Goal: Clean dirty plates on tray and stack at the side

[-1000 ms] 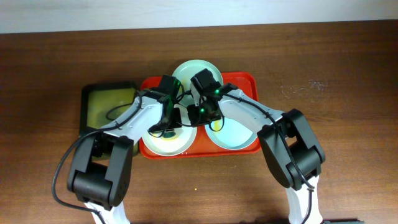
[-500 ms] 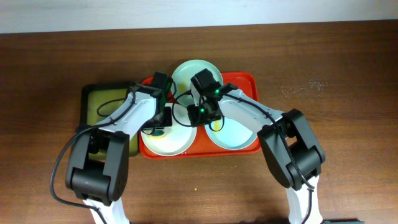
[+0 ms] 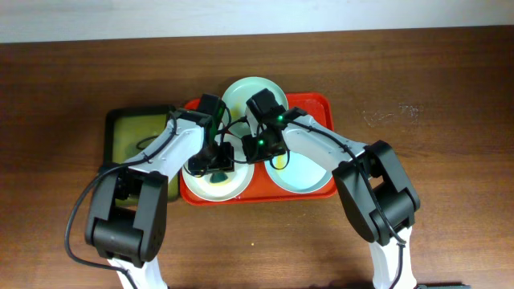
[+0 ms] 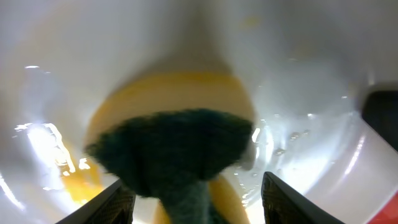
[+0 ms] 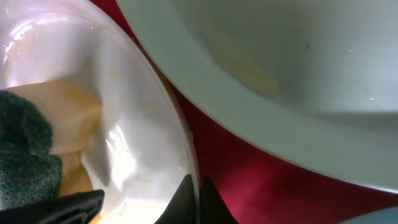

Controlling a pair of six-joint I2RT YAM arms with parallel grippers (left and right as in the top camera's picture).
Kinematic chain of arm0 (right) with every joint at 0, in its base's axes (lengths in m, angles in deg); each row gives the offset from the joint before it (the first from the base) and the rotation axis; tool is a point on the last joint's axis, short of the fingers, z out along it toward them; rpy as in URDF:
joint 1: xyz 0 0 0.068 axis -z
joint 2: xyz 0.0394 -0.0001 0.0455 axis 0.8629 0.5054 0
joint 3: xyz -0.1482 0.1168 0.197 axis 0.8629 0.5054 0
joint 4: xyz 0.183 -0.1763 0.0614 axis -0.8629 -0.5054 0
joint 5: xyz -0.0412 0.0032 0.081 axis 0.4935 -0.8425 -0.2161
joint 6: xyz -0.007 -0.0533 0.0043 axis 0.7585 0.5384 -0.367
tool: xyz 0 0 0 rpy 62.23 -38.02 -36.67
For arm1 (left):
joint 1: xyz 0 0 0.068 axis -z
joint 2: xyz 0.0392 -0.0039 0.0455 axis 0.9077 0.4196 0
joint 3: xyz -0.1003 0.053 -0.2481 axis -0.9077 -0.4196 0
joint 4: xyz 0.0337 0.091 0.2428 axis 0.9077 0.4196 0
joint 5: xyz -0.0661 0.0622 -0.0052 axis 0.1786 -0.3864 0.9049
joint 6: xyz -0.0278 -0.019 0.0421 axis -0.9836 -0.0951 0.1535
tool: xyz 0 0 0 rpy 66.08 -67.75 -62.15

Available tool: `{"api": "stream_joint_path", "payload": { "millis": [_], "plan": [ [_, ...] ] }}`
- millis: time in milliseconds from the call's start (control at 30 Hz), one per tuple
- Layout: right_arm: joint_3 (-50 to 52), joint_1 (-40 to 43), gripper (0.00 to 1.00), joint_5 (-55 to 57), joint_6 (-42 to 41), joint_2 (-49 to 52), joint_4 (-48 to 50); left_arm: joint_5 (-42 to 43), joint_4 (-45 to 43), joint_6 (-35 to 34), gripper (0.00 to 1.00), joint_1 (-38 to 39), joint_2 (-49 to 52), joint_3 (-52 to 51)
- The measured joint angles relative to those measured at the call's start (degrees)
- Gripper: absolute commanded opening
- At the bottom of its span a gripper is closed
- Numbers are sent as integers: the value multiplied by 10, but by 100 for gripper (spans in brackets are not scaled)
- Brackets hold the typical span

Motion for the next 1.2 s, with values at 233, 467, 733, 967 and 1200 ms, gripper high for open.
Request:
{"api": "stream_joint_path", "payload": {
  "millis": [233,467,733,967,1200],
  "plan": [
    [0,0,4,0,0,0,0,-9,15,2,46,-15,-42,2],
    [0,0,4,0,0,0,0,6,11,2,37,-15,-45,2],
    [0,0,4,0,0,0,0,10,-41,-7,22,-12,-45,-31],
    [0,0,4,0,0,0,0,9,-46,-10,2,-12,-45,-37],
    [0,0,4,0,0,0,0,-21,-46,-12,0,-11,-45,-37]
  ]
}}
